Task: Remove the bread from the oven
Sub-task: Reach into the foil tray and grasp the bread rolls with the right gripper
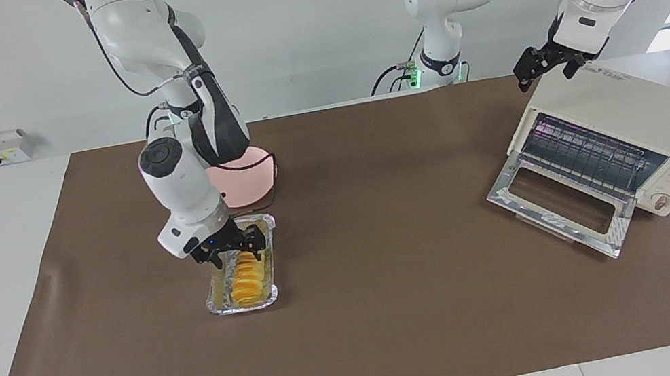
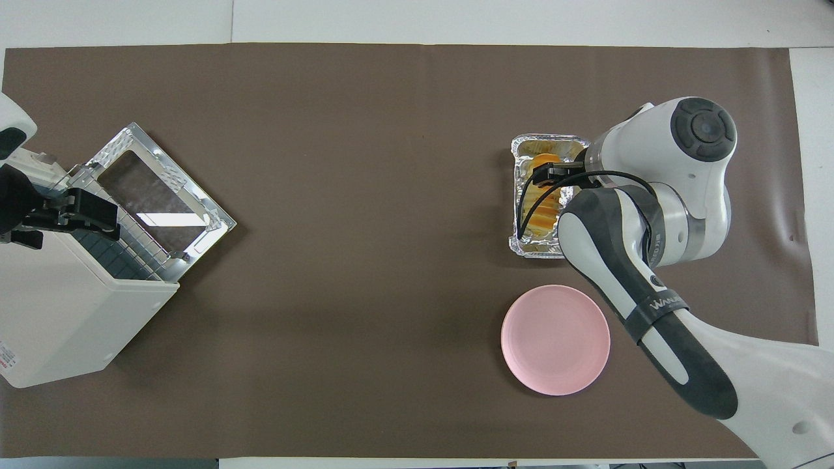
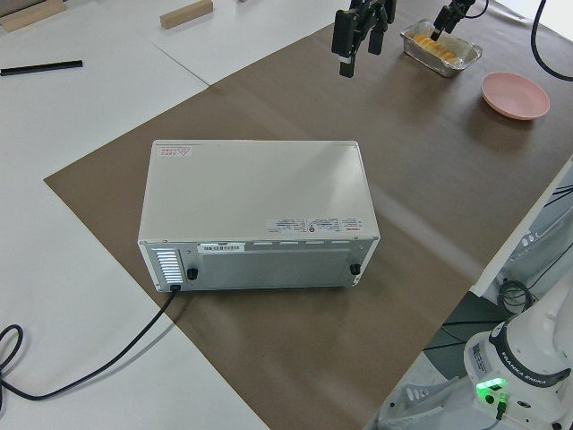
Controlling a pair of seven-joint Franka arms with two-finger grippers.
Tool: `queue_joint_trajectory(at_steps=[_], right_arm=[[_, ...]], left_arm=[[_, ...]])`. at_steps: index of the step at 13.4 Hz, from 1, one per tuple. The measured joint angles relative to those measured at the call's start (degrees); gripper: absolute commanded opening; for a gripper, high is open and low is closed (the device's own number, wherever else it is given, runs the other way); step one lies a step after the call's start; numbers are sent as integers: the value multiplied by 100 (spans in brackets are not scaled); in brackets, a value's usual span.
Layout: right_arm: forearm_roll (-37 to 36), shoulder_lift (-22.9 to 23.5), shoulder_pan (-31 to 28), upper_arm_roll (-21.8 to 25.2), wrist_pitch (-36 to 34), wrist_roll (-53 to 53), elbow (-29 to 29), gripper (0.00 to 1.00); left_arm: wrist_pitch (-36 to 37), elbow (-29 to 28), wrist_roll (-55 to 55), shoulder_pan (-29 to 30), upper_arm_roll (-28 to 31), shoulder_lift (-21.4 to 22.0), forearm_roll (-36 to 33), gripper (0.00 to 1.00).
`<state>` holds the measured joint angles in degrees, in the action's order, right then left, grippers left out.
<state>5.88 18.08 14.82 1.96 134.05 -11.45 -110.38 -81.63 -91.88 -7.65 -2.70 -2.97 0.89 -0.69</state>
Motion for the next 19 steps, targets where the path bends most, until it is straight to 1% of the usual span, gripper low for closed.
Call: queue_joint_trajectory(at_steps=[1,2,3,4,5,6,7,11,13,15,16,19], right_arm=[[14,24,23,0,23,-34,-49,93],[81,44,32,0,87,-43,-125,89],[169,56,32,0,200,-43,-216,74],[209,59,32,1,254,-43,-295,51],[216,59,32,2,277,-43,-340,31],[221,59,32,2,288,-43,-361,9],[227,58,32,2,290,-43,-365,0],[233,30,32,4,263,-43,-355,0],[236,-25,23,11,90,-43,-270,0],[238,-202,-6,17,-388,-43,-16,0],[240,-365,-16,26,-675,-44,89,0],[242,-1053,-31,80,-1793,-49,113,0]], left_arm=[[0,0,0,0,-1,0,0,100],[0,0,0,0,-1,0,0,100],[0,0,0,0,-1,0,0,100],[0,0,0,0,-1,0,0,100],[0,0,0,0,-1,0,0,100],[0,0,0,0,-1,0,0,100],[0,0,0,0,-1,0,0,100],[0,0,0,0,-1,0,0,100],[0,0,0,0,-1,0,0,100],[0,0,0,0,-1,0,0,100],[0,0,0,0,-1,0,0,100],[0,0,0,0,-1,0,0,100]])
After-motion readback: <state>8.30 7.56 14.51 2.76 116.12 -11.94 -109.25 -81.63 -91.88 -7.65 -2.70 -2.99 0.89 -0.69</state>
